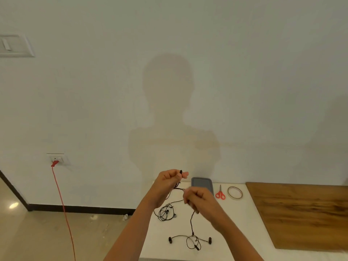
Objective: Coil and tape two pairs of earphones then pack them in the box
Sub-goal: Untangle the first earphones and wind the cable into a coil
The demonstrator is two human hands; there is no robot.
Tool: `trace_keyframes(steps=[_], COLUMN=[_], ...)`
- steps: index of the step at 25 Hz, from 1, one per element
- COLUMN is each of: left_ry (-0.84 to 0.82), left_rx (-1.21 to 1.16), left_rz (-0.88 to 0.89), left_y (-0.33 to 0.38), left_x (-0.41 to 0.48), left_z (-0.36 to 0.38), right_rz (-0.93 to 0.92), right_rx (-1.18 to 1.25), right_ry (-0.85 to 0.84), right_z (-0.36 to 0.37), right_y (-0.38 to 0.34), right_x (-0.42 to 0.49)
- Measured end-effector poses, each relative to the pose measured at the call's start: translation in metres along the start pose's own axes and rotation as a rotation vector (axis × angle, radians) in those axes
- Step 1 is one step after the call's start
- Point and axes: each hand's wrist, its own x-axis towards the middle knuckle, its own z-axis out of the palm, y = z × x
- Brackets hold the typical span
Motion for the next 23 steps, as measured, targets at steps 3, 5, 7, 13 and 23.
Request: trace_keyframes(steps=[3,5,7,13,23], left_ry=[-0.148,-0.154,-0.165,-0.146,-0.127], left_rx=[-0.004,-0.039,-0.086,-0.325,-0.44], left_rz=[-0.055,-0.096,-0.111,-0.083,-0.095], left_y=[-0.002,0.003,0.009,0.028,0.04], left_x=[-0.01,-0.015,-0.019,-0.025,-0.027], left_z=[0.004,0.009,0.013,0.003,-0.002], right_rz=[-0.081,-0.09,-0.047,0.029,0.007], right_rx=[-0.031,-0.147,-0.189,0.126,0.024], right_ry=[0.108,0.134,0.124,0.065,0.06], right_z=[-0.026,-0.039,-0.047,-0.04,-0.037], right_y=[-0.028,-0.037,-0.035,0.013,0.013], right_x=[0.018,0.036,0.05,0.048,0.042])
